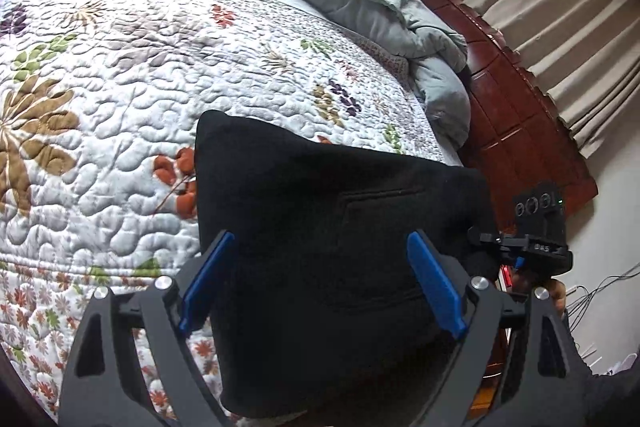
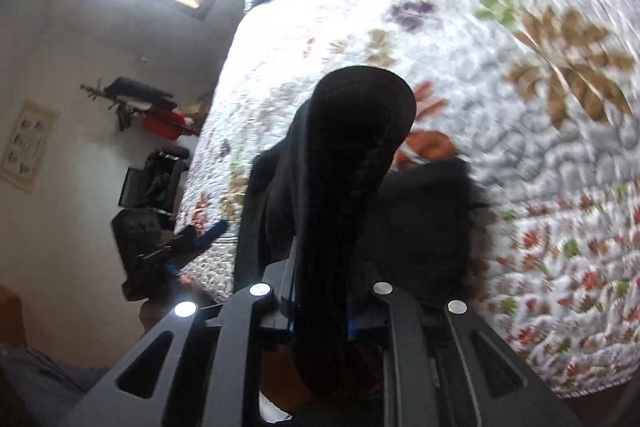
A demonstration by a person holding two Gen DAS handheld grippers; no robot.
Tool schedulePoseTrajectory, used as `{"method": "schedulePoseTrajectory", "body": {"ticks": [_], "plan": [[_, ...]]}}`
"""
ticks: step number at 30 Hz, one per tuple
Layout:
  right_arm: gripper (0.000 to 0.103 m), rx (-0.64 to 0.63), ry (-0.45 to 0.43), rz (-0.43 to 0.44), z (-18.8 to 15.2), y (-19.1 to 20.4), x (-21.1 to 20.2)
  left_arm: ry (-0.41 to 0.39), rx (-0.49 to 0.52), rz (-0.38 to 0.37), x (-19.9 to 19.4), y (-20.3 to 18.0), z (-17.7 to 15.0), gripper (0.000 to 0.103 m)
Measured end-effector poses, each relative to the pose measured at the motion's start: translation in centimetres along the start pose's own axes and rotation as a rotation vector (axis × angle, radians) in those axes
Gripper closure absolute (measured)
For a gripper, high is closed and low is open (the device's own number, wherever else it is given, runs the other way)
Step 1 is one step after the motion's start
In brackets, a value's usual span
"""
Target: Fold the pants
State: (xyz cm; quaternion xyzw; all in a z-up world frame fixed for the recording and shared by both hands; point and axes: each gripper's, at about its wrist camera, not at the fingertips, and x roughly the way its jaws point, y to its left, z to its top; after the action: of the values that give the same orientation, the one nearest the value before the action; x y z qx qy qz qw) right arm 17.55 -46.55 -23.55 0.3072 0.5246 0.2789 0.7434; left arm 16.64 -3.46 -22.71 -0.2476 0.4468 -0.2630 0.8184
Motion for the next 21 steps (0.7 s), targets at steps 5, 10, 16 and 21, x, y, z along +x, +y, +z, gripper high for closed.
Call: {"method": "schedulePoseTrajectory", "body": {"ticks": [5, 10, 16, 21], "plan": [[0.082, 0.097, 0.045, -0.052, -1.9, -5.3, 3.5, 0.019, 0.006, -0.015, 1.2, -1.2, -0.5, 0.016], [0.066, 0.114, 0.007, -0.021, -1.6, -5.6, 1.3, 0.033, 0.061, -0.051, 1.2, -2.4, -1.4, 0.016], [0.066, 0.074, -0.153, -0.050, 1.0, -3.4, -5.0, 0.064, 0.081, -0.092, 1.1, -2.6, -2.9, 0.016], [0.065, -0.032, -0.156, 0.034, 3.9, 1.3, -3.0, 0.086, 0.081, -0.106, 1.2, -2.1, -4.2, 0.016]]}}
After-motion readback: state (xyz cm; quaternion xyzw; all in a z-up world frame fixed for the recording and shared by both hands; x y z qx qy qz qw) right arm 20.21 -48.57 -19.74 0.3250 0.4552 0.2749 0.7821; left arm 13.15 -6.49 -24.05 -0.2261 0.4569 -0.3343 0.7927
